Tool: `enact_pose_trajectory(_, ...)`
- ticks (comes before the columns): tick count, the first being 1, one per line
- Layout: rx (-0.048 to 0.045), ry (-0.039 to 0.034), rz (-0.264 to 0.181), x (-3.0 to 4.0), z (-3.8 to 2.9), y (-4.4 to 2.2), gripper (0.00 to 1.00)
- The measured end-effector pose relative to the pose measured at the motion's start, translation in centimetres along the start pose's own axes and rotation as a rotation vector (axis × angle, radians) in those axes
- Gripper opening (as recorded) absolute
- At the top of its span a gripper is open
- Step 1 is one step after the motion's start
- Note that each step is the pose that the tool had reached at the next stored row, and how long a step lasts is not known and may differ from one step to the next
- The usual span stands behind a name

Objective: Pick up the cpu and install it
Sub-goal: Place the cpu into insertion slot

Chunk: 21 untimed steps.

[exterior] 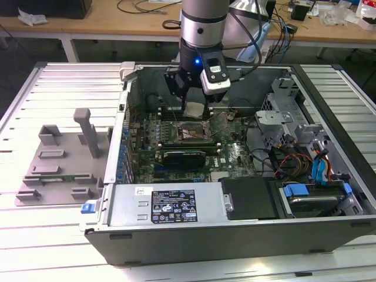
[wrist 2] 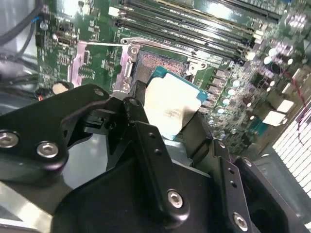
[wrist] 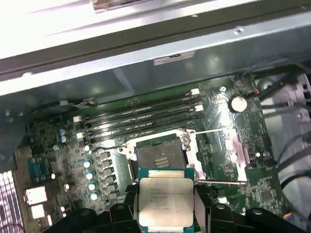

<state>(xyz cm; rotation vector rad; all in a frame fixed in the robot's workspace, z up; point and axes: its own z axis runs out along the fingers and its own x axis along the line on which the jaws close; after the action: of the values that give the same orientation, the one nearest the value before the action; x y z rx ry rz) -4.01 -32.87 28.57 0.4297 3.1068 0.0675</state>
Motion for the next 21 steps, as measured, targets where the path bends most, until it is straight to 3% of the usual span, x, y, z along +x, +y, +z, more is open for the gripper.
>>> enact_pose_trajectory(2,-0.0001,-0.0038,0.087,0.0,0.04,0.0,0.55)
enact_pose_trajectory(4,-0.0001,-0.0055,0.126,0.0,0.06,0.0,0.55)
enact_pose_trajectory(8,-0.0003,-0.0114,0.262,0.0,0.13,0.0,0.55)
enact_pose_trajectory(11,-0.0005,-0.0167,0.386,0.0,0.19,-0.01,0.55)
enact_pose_trajectory(13,-0.0006,-0.0183,0.423,0.0,0.21,-0.01,0.55)
enact_pose_trajectory(16,-0.0008,-0.0237,0.546,0.0,0.27,-0.01,0.55)
enact_pose_trajectory(21,-0.0009,-0.0293,0.677,0.0,0.34,-0.01,0.55)
